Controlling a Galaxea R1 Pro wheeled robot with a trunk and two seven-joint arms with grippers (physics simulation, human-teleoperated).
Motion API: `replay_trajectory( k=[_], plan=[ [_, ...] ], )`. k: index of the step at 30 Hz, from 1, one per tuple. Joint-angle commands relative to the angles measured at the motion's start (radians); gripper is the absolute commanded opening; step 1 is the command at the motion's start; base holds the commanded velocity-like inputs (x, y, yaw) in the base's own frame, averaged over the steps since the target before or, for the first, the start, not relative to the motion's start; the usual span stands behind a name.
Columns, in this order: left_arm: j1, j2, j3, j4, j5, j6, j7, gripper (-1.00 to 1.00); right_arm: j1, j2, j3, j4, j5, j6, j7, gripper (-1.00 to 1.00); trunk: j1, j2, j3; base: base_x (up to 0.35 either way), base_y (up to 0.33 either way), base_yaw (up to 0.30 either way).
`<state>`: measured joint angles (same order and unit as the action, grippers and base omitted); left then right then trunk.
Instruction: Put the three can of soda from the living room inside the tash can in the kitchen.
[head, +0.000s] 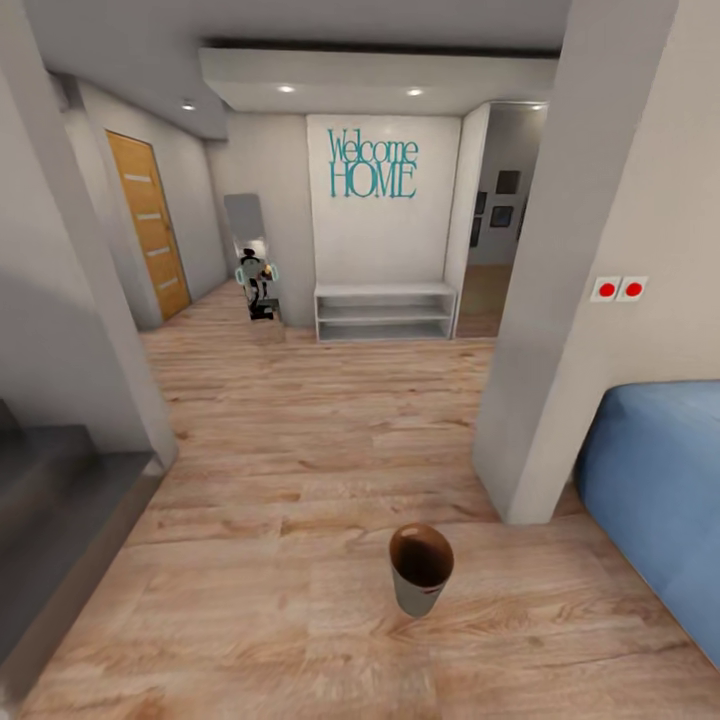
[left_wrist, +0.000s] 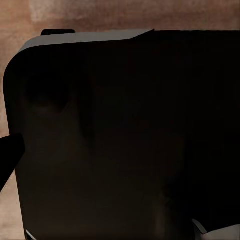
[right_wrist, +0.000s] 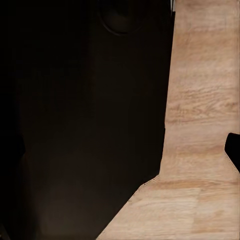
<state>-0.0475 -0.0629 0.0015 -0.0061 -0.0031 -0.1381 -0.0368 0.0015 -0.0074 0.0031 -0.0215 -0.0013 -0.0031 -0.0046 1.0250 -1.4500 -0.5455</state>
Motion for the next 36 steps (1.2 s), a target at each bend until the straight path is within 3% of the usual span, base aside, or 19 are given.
replay_trajectory(
  k=[1,36],
  plan=[
    [0.000,0.000,0.000,0.000,0.000,0.000,0.000,1.00,0.000,0.000,0.000,0.000,0.000,0.000,0.000,1.00,0.000,0.000,0.000,0.332,0.069,0.000],
    [0.001,0.000,0.002,0.000,0.002,-0.005,0.000,1.00,0.000,0.000,0.000,0.000,0.000,0.000,0.000,1.00,0.000,0.000,0.000,0.256,0.081,0.000]
  ],
)
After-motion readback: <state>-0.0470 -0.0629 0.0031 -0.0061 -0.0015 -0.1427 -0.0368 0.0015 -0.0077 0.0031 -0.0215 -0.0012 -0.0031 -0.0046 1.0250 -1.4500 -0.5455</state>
